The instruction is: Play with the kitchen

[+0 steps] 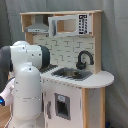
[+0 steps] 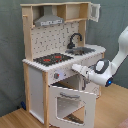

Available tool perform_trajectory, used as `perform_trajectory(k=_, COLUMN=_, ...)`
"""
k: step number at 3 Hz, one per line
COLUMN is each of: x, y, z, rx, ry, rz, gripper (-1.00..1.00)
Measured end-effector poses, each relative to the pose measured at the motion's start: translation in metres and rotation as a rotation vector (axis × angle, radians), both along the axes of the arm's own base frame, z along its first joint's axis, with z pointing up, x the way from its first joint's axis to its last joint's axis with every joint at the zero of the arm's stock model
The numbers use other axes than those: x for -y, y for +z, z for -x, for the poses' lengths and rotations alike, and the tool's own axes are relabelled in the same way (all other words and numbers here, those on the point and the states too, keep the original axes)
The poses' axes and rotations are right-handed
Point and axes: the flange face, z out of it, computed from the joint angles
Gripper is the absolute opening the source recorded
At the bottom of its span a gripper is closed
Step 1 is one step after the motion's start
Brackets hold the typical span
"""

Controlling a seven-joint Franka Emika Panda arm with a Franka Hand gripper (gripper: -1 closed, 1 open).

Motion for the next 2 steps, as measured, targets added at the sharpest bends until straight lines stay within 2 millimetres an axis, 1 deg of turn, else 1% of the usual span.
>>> perform_trajectory(k=2, x=-0.0007, y=0.0007, z=0.0000, rx=-0.003, ry=0.002, rz=-0.203, gripper=-1.00)
